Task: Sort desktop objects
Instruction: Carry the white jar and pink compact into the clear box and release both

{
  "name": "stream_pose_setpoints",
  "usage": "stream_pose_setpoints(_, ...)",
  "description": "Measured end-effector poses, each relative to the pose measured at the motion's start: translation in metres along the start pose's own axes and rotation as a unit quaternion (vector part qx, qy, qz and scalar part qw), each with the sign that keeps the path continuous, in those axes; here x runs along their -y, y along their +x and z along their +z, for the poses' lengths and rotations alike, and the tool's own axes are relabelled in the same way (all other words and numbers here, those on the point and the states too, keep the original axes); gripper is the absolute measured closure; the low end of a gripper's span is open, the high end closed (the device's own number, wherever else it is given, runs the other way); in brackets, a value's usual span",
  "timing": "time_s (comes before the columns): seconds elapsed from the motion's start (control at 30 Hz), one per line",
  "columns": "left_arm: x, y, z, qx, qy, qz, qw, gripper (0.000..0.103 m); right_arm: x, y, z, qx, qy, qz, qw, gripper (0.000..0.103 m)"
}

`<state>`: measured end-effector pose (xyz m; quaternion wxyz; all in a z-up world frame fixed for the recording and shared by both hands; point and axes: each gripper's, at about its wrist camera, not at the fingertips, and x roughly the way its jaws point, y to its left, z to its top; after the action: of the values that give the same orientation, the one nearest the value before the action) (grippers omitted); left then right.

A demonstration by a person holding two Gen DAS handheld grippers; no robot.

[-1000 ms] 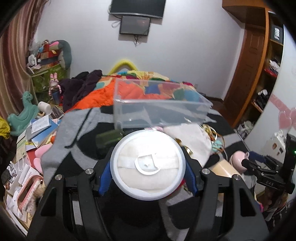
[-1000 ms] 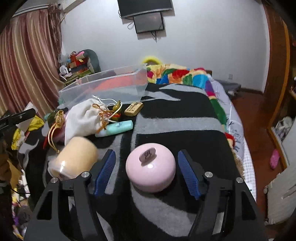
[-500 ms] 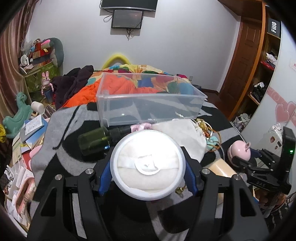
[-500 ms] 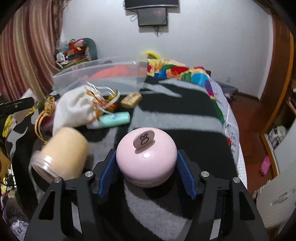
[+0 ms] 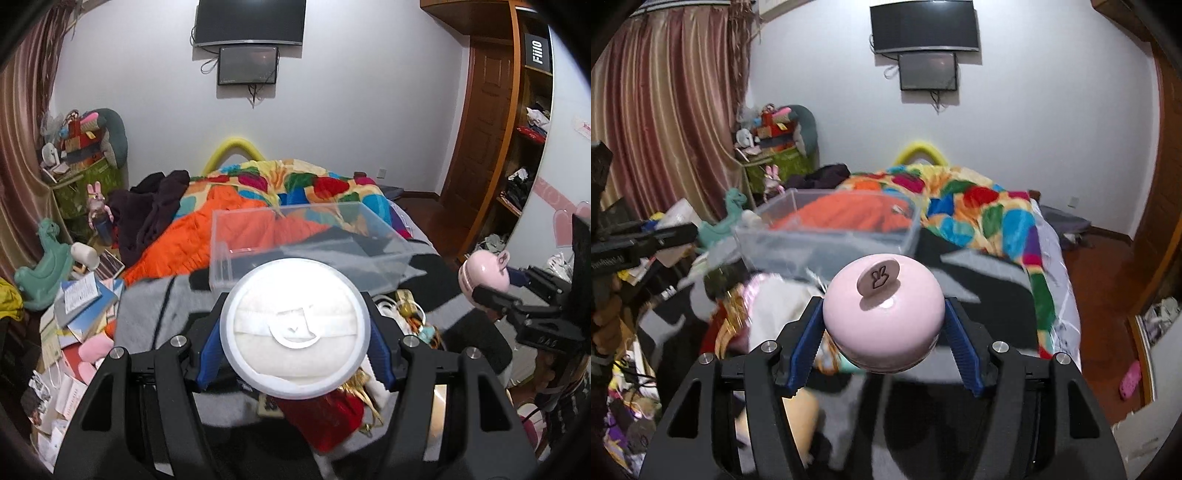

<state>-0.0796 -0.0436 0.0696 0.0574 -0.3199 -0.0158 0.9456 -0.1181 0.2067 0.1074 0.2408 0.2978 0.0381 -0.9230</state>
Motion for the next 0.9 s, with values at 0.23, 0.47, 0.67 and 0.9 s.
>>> stream_pose_setpoints(0.23, -0.018, 0.018, 0.023, -0.01, -0.017, 0.013, 0.9997, 0.038, -0.009, 0.012, 0.043, 0.016, -0.015, 0.037, 0.999, 0.043)
stream_pose_setpoints(0.47, -0.027, 0.048, 0.041, -0.038, -0.029, 0.004, 0.9988, 0.038, -0.013, 0.042, 0.07, -0.002, -0.023, 0.047, 0.999, 0.043)
stream_pose_setpoints(0.67, -0.035, 0.078, 0.057, -0.065, -0.031, 0.005, 0.9974, 0.038, -0.002, 0.08, 0.084, -0.039, -0.01, 0.065, 0.997, 0.043)
stream_pose_setpoints(0.9, -0.036, 0.124, 0.066, -0.136, -0.02, -0.022, 0.9903, 0.038, 0.004, 0.13, 0.09, -0.092, -0.014, 0.057, 0.994, 0.043)
